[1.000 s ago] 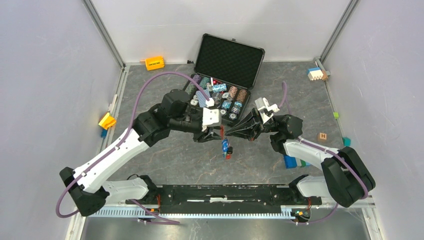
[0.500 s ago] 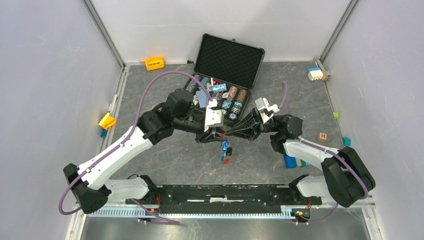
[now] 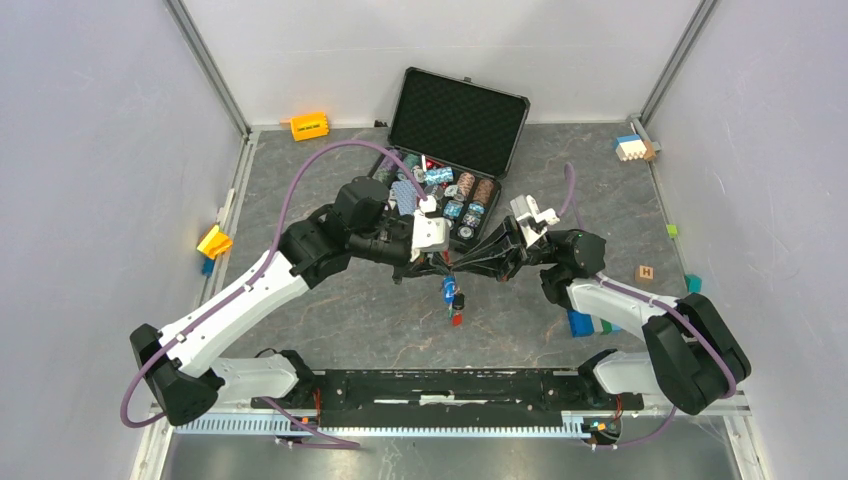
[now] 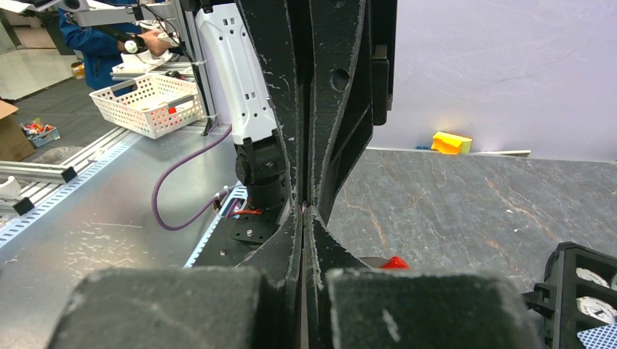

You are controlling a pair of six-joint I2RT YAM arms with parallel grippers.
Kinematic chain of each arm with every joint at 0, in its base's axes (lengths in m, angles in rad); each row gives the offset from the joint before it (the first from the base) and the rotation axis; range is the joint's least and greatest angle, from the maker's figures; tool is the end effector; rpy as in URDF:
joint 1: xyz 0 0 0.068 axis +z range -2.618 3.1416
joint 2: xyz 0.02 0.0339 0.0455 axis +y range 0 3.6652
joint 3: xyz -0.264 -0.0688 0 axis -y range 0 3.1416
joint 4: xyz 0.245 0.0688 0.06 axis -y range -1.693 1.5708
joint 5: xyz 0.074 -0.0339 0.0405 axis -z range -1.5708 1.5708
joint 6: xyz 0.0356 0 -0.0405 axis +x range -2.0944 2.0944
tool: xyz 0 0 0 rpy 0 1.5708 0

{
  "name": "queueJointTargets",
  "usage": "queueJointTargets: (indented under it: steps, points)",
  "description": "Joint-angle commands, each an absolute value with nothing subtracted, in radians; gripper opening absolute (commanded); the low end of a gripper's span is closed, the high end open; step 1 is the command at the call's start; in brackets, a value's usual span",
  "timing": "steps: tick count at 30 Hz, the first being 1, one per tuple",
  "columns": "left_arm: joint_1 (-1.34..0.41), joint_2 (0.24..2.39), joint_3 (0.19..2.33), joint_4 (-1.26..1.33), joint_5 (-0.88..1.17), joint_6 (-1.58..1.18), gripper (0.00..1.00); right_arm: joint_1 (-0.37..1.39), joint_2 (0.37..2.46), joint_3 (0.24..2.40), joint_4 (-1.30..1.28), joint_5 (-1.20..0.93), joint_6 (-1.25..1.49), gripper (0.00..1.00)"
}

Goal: Put the keys on the keyring

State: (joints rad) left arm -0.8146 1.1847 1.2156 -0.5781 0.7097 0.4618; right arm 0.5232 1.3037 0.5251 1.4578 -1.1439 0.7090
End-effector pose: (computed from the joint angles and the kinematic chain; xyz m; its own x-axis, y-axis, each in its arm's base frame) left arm 0.1546 -0.1977 0.3731 0.0964 0.3904 -0.9156 0.9949 -0.0651 0.0770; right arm 0.1882 0.1459 0.2945 -0.1211 0.2413 -0.9629 -0.9770 -0.2007 0.0726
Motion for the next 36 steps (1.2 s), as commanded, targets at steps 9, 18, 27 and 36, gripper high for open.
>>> queueJointTargets:
  steps: [9, 18, 27, 36]
  points:
    - [-0.820, 1.187, 1.291, -0.650, 0.591, 0.435, 0.02, 0.515, 1.247, 0.536, 1.269, -1.122, 0.441, 0.09]
    - [-0.831, 1.290, 1.419, -0.899, 0.415, 0.490, 0.02, 0.515, 1.221, 0.569, 0.982, -1.108, 0.210, 0.51]
    - [-0.907, 1.408, 1.632, -1.145, 0.181, 0.500, 0.02, 0.515, 1.241, 0.579, 0.942, -1.081, 0.203, 0.55]
    - [-0.946, 1.456, 1.695, -1.209, 0.193, 0.504, 0.02, 0.514, 1.218, 0.685, 0.543, -0.991, -0.059, 0.58]
